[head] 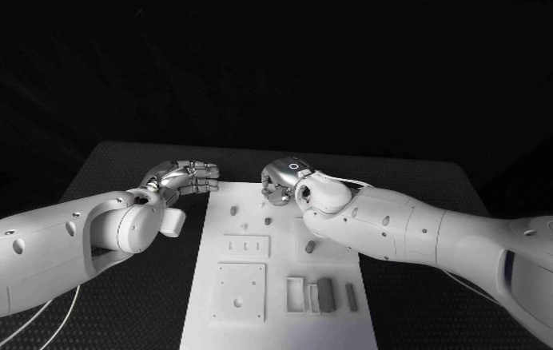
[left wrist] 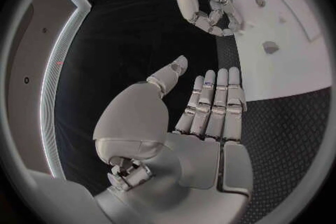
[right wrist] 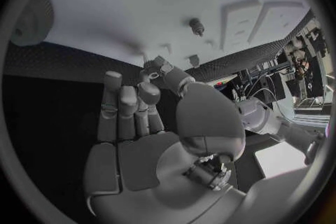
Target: Assemble the parts on the task board
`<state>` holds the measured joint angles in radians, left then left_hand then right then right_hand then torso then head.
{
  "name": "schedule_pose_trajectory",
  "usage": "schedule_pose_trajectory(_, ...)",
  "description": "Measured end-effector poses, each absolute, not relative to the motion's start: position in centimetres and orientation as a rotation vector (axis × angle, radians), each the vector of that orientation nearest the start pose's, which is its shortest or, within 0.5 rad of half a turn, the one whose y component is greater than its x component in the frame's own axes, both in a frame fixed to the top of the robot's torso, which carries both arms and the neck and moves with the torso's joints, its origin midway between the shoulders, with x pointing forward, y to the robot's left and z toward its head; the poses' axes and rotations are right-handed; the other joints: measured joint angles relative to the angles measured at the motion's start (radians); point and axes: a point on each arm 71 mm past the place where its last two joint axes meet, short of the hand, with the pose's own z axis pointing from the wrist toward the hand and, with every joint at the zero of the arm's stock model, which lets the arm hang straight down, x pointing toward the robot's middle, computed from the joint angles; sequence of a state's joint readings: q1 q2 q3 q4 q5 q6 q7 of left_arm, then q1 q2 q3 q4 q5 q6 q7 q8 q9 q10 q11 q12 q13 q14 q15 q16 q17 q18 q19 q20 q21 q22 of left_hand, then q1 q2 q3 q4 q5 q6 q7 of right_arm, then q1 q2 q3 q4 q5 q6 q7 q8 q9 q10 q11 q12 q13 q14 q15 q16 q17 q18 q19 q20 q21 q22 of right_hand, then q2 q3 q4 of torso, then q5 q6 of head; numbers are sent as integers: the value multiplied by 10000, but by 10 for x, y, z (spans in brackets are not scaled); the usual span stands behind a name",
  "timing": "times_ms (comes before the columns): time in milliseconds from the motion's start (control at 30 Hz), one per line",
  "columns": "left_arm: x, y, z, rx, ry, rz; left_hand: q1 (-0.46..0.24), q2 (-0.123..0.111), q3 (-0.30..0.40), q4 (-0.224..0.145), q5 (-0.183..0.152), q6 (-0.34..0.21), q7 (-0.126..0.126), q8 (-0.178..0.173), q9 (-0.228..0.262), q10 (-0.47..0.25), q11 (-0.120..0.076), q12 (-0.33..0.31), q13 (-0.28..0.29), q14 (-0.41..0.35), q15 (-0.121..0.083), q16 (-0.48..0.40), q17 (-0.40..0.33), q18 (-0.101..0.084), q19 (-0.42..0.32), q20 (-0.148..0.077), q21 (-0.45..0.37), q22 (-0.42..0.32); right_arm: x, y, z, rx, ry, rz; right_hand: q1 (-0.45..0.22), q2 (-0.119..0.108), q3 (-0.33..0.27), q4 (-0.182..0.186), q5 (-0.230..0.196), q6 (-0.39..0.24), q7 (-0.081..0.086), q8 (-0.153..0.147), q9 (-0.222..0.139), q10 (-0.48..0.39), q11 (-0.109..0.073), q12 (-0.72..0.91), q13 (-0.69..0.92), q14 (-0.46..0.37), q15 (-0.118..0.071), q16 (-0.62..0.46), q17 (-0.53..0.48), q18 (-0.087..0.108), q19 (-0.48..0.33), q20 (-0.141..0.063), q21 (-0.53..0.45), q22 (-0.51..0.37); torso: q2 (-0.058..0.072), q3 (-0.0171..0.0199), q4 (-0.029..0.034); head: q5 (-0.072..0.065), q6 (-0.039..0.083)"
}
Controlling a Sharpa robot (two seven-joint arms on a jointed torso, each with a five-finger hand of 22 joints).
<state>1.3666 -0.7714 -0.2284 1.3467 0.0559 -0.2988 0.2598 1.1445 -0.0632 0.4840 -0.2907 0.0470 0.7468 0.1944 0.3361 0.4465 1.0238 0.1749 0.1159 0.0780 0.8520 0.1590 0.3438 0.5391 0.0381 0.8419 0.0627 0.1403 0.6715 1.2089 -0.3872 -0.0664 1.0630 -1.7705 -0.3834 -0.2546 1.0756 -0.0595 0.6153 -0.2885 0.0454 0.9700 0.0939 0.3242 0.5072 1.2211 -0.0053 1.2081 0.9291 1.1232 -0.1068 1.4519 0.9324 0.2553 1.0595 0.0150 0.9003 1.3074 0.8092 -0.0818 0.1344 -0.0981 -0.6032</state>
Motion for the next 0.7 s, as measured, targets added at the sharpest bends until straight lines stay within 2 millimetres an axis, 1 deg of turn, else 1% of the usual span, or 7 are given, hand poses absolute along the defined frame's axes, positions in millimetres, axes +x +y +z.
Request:
schedule_pose_trajectory(200, 529, 232, -180, -11522, 15422, -13212, 0, 0, 0, 0, 0, 0, 0, 0, -5, 0, 0, 0, -9, 0, 0, 0, 10, -4, 0, 0, 0, -8, 551, -95, -203, -3444, 14918, 3753, 0, 0, 0, 0, 0, -1, 1, 1, -1, 16, 15, 0, 1, 0, 3, 0, -4, -5, 22, -21, 0, 0, 4, 1, 1, -31, -13)
schedule_pose_trajectory(300, 529, 233, -180, -11527, 15411, -13199, 0, 0, 0, 0, 0, 0, 0, 0, -9, 0, 0, 0, -9, 0, 0, 0, 9, -6, 0, 0, 0, -8, 552, -95, -204, -3472, 14872, 3725, -41, -42, 0, 0, 0, -1, 2, 2, -2, 16, 15, 0, 0, 1, 6, 0, -13, -5, 22, -21, 0, 0, 4, 2, 0, -45, -16)
schedule_pose_trajectory(533, 529, 233, -180, -11523, 15404, -13206, 0, 0, -26, 26, 0, 0, 0, 0, -9, 0, 0, 0, -8, 0, 0, -38, 9, -12, 0, 0, 0, -8, 552, -95, -204, -3485, 14845, 3702, -41, -41, 0, 0, 0, -14, 15, 2, -2, 17, 16, 0, -9, 3, 11, 0, -13, -5, 21, -21, 0, 0, 4, 12, -3, -85, -14)
schedule_pose_trajectory(700, 529, 232, -180, -11515, 15405, -13215, 0, 0, -53, -1, 0, 0, 0, 0, -9, 0, 0, -41, -17, 0, 0, -38, 18, -18, 0, 0, 0, -8, 551, -91, -204, -3515, 14841, 3770, -41, -42, 0, 0, 0, -16, 18, 1, -1, 17, 16, 0, -8, -14, -3, 0, -13, -4, 21, -21, 0, 0, 11, 22, -12, -71, -19)
